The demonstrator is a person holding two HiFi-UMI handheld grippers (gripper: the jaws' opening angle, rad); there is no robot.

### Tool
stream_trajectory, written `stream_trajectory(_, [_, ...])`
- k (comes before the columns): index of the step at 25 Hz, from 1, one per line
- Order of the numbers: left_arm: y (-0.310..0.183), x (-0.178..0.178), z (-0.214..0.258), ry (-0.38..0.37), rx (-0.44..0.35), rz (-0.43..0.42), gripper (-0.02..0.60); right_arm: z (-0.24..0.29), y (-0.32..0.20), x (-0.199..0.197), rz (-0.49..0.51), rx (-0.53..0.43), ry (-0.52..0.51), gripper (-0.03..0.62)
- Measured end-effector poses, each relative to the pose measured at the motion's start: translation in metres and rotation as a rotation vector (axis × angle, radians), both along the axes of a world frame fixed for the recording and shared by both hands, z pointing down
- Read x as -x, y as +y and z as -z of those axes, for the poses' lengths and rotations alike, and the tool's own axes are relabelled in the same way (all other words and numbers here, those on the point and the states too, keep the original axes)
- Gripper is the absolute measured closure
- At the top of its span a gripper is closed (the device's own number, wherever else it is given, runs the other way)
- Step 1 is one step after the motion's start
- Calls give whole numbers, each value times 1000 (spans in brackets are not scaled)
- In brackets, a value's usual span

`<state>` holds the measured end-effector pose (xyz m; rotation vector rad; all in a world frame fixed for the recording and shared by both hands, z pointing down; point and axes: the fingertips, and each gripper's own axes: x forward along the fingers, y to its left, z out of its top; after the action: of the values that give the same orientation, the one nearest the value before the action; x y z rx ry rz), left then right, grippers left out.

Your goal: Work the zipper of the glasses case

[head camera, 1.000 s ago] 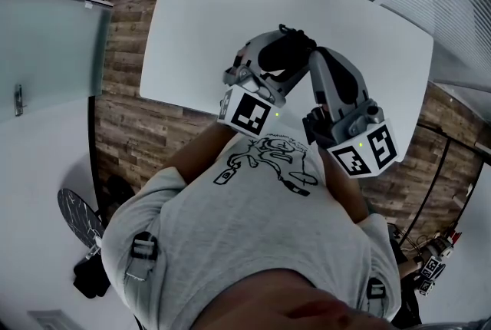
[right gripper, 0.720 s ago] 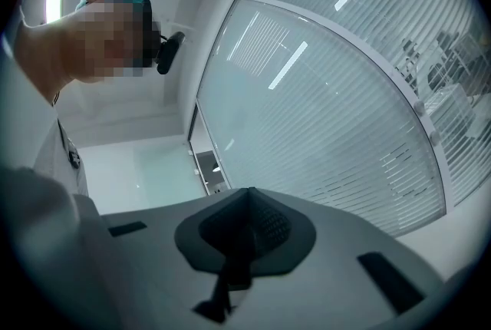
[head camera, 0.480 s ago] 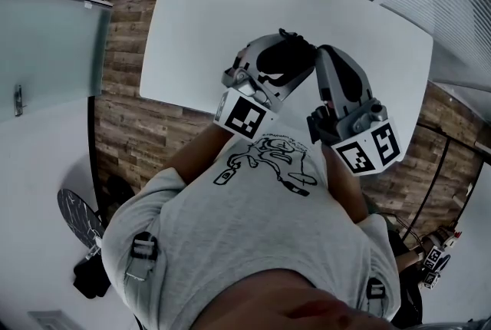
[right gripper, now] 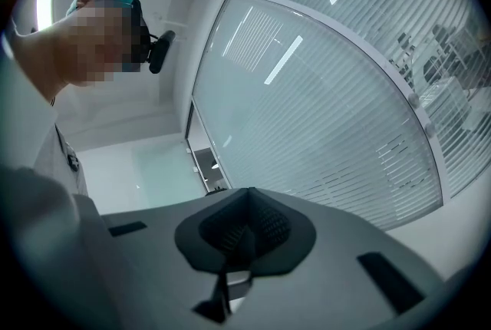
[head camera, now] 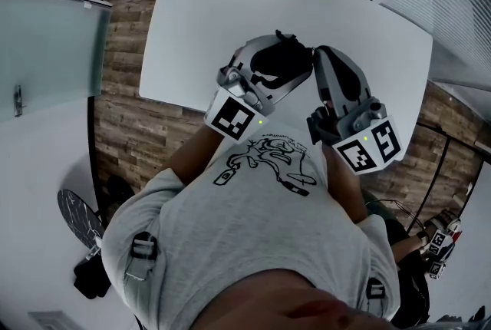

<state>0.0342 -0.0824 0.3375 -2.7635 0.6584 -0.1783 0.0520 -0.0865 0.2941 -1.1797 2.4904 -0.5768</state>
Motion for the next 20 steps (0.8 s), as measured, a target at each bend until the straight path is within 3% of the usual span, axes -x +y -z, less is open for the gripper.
stream_trajectory(20, [16,2,34,86,-12,-124,331,-8,4,4,71,32,-16,589])
